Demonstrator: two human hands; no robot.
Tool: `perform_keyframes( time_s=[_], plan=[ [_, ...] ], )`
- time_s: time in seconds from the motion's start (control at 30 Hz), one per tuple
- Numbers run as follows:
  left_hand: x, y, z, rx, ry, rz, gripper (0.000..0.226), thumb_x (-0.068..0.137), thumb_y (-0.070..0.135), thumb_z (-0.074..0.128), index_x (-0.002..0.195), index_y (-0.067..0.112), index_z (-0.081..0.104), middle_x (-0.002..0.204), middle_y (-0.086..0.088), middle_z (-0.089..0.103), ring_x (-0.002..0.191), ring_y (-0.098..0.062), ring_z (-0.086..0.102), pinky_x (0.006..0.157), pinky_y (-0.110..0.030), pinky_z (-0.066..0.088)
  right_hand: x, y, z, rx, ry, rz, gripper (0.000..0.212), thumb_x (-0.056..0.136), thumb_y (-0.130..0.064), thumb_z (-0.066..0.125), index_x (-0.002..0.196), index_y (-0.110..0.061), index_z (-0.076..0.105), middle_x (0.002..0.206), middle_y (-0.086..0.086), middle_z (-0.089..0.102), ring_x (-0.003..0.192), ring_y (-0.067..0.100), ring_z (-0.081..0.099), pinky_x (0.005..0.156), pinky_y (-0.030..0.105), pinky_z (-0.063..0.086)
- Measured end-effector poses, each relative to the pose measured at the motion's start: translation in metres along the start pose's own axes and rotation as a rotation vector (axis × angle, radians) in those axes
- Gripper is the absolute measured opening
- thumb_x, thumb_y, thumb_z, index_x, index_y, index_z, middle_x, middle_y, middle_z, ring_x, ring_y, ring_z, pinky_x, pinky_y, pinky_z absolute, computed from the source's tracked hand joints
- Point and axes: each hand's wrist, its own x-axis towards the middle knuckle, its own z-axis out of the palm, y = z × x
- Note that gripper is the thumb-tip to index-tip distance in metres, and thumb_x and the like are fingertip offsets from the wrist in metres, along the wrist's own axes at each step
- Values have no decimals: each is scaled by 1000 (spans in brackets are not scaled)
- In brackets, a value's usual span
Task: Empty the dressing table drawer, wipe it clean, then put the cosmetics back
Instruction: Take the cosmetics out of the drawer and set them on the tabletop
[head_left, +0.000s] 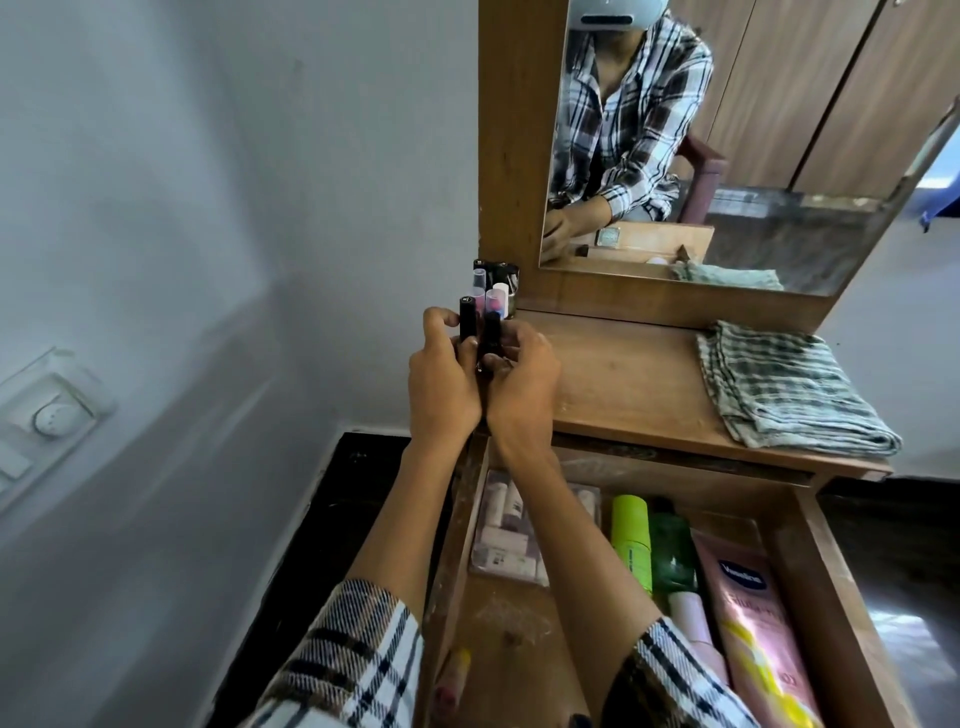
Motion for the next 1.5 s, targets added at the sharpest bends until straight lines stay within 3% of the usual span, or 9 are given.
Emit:
perform_keyframes(
  time_s=[0.27,0.4,0.5,0.63,0.73,0.9,1.17,1.4,1.5],
  plan=[
    [3,5,-5,5,-109,-94,33,99,19,41,130,10,34,114,-14,61,96,-21,60,74,-27,45,-5,-1,-16,-35,27,-14,33,87,10,51,115,-6,59,106,0,54,82,0,52,70,2,45],
    [-10,14,-16,-58,-136,-146,49,97,22,46,139,9,25,139,-17,43,126,-27,45,99,-32,39,-16,-12,-45,-5,50,-22,34,85,12,54,112,-8,59,105,-3,53,94,6,54,73,4,47],
    [-40,22,-35,-58,-45,-94,44,95,20,50,135,6,35,140,-13,43,129,-23,42,104,-29,36,-32,-22,-74,74,32,-20,26,84,7,60,106,-6,60,104,3,56,90,7,52,66,4,45],
    [-90,28,-66,98,-256,21,27,92,18,56,117,7,55,122,-10,56,116,-23,51,88,-21,35,-58,-28,-114,-72,-199,33,22,82,1,64,94,-17,58,93,-2,61,84,10,59,67,22,50],
    [-120,30,-79,365,-572,-30,20,90,25,60,108,19,62,120,-7,56,110,-25,55,89,-33,43,-80,-36,-140,-213,-470,81,28,80,8,63,99,-11,65,88,-1,65,78,12,60,67,22,51],
    [-139,24,-73,888,-911,-167,60,85,37,64,137,20,40,138,-9,30,130,-34,23,105,-51,31,-111,-33,-159,-681,-947,113,47,75,10,67,116,-13,64,110,5,67,89,13,57,73,26,49],
    [-145,32,-64,1009,-895,-230,88,85,44,62,149,16,10,154,-10,5,141,-32,3,106,-59,25,-135,-18,-153,-790,-1143,238,54,77,17,55,122,-12,63,107,8,62,89,14,54,75,23,45],
    [-160,37,-60,1154,-912,-206,68,87,28,61,144,15,25,144,-12,20,136,-32,14,102,-59,31,-141,-11,-145,-879,-1182,219,51,86,9,41,119,-22,65,123,1,64,105,18,62,70,20,46],
    [-163,39,-59,1195,-909,-195,60,89,23,57,142,12,31,144,-14,19,136,-33,15,102,-60,31,-143,-21,-148,-937,-1198,225,50,93,1,36,126,-28,60,126,-6,61,98,14,58,59,13,35]
  ],
)
